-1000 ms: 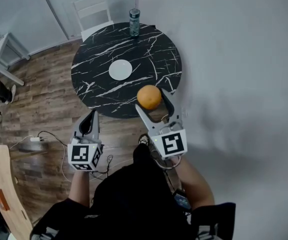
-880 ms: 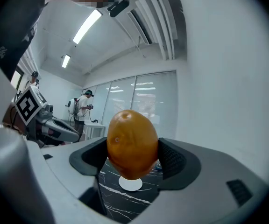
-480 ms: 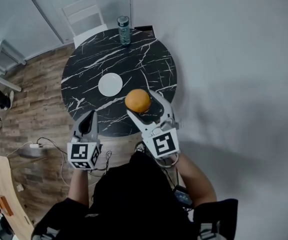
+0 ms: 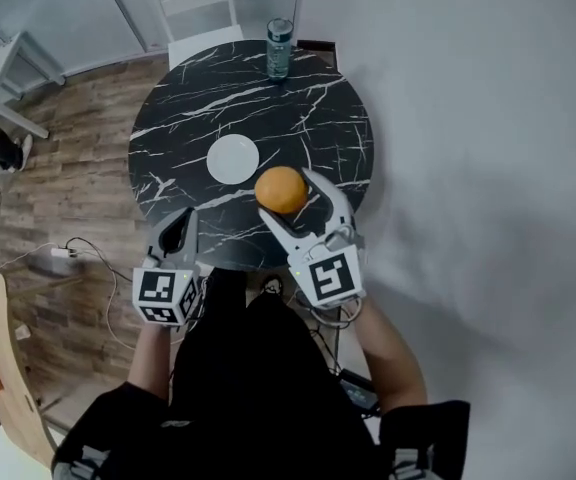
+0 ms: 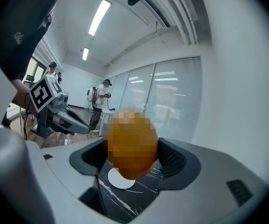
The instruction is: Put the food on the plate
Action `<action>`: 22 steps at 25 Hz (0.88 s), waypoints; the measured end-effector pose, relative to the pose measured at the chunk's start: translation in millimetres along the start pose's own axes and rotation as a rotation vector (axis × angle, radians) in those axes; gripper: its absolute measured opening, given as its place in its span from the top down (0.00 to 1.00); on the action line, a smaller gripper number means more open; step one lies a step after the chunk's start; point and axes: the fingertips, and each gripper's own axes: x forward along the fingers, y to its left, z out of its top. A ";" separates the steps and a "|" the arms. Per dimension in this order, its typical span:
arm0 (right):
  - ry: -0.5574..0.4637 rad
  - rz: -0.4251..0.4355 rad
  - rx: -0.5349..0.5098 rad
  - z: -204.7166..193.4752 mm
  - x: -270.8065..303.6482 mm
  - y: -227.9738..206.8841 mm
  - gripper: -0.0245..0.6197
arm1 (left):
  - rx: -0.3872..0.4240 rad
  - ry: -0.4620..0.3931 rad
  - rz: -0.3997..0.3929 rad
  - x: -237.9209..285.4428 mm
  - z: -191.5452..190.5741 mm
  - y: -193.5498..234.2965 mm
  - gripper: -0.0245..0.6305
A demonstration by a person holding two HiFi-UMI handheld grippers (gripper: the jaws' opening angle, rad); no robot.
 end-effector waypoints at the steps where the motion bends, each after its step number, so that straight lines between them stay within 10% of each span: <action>1: 0.005 0.008 -0.008 -0.7 5.3 0.8 0.45 | -0.006 0.002 0.000 2.8 -2.3 3.2 0.96; 15: 0.222 0.106 -0.245 -28.1 99.2 5.9 0.45 | -0.042 0.050 -0.081 74.9 -24.0 58.2 0.96; 22: 0.300 0.165 -0.190 -64.1 143.5 15.2 0.45 | -0.114 0.093 -0.054 102.2 -46.5 86.6 0.96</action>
